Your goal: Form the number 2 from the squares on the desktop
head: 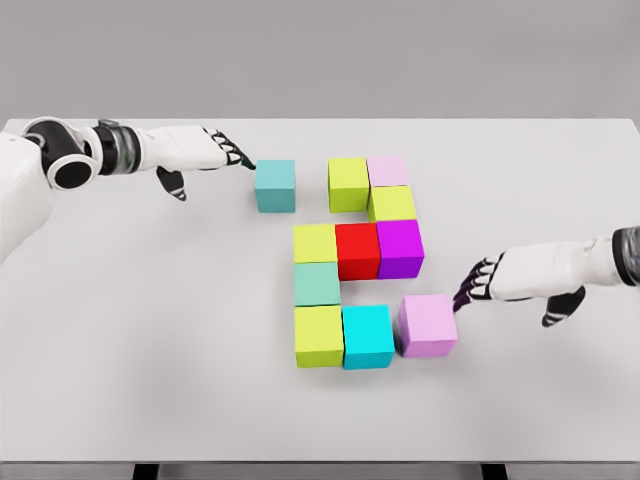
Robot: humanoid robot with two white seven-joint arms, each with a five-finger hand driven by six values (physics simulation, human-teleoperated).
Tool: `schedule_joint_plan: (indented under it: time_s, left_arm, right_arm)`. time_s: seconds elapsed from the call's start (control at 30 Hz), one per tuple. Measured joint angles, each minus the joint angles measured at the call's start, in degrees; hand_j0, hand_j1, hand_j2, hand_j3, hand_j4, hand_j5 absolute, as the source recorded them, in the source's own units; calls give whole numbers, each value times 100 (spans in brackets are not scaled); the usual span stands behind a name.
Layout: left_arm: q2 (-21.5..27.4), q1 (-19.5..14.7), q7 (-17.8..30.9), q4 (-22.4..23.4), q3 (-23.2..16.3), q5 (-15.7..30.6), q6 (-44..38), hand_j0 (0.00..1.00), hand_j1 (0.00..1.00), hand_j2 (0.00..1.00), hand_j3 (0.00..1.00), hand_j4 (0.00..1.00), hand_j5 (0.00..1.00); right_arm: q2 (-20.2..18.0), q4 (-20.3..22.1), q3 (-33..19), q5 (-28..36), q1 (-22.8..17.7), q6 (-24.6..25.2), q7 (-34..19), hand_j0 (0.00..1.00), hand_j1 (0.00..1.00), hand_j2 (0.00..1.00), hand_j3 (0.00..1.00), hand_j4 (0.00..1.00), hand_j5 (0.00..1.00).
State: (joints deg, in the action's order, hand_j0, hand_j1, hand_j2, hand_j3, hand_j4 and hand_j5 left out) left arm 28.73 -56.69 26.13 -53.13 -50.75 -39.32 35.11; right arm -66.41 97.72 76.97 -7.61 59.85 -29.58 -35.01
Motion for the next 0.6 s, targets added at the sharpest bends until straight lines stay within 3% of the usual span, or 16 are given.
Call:
schedule_joint_plan:
  time_s: [0.33, 0.6]
  left_arm:
    - [178, 53, -2, -36, -19, -11, 0, 100, 100, 100, 100, 100, 100]
    - [343, 97, -8, -409, -200, -3, 0, 100, 100, 100, 100, 100, 100]
  right_arm:
    - [120, -244, -115, -1, -9, -2, 0, 98, 98, 98, 98, 98, 98]
    - [117, -200, -102, -24, -18, -5, 0, 98, 98, 98, 98, 98, 98]
